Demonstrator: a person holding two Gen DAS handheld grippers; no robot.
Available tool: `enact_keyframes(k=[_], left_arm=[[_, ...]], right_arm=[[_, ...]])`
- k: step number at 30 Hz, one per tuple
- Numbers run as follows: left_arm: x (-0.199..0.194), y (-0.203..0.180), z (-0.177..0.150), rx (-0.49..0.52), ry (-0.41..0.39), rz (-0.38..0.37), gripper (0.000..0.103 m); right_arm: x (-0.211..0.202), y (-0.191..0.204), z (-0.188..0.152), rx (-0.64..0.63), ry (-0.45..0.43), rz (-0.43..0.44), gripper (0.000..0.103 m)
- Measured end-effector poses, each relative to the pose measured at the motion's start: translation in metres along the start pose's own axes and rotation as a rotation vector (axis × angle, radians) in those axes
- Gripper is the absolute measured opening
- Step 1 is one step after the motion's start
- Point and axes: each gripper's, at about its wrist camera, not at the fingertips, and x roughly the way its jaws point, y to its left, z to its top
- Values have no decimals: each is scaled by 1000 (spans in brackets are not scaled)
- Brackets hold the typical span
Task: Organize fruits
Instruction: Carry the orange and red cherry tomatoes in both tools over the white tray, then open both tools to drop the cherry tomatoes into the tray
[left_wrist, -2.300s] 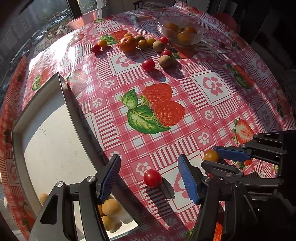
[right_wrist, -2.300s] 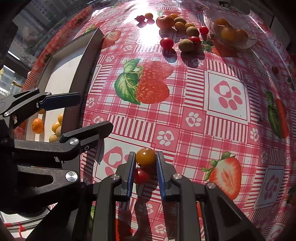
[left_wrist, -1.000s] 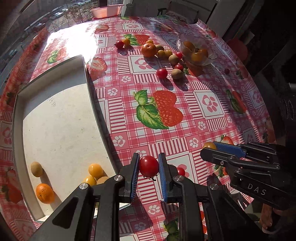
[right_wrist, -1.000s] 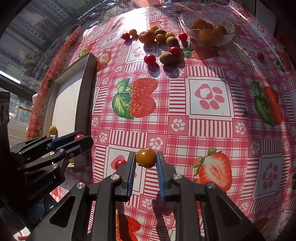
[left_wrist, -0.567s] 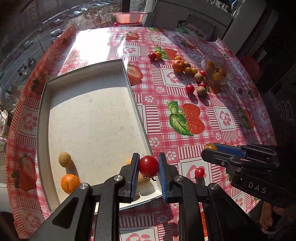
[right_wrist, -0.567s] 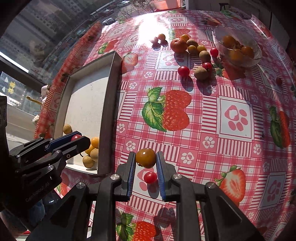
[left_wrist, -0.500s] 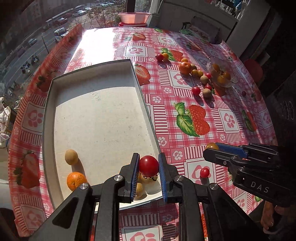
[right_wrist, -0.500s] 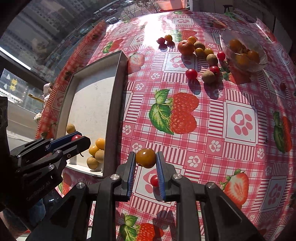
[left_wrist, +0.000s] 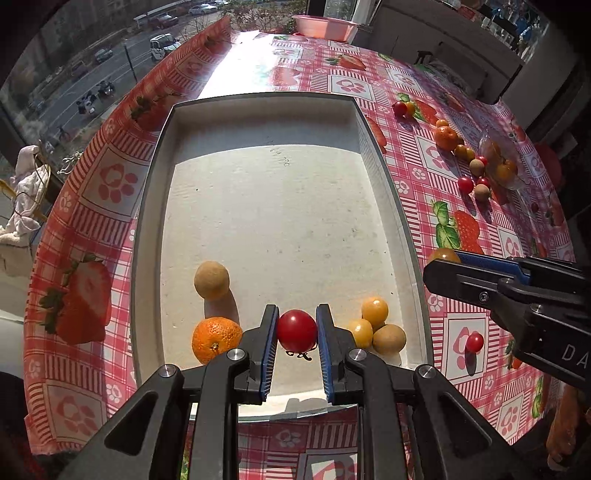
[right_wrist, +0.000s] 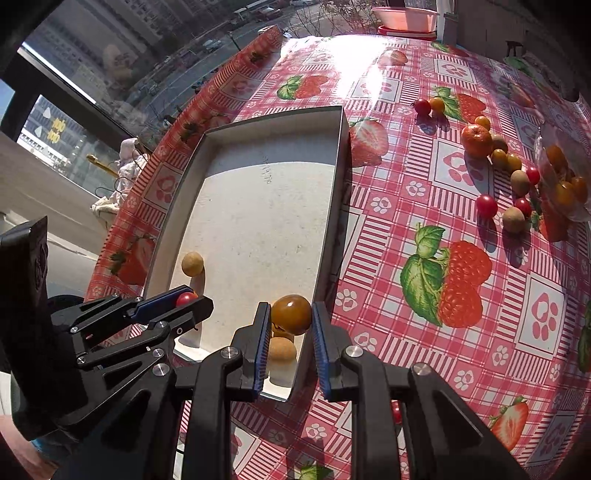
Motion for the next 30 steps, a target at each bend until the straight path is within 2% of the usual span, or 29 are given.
enact_keyframes(k=[5,13,24,30], left_arm=[[13,5,-1,-5,10,23,22],[28,8,-1,-19,35,38,22],[34,-1,0,36,49,56,22],[37,-7,1,70,54,75,22]], right_arm=[[20,9,14,-11,21,22,24],[51,18,29,-24,62,9,24],[78,15,29,-25,118,-59,25],[80,16,30,-30,121,-56,25]])
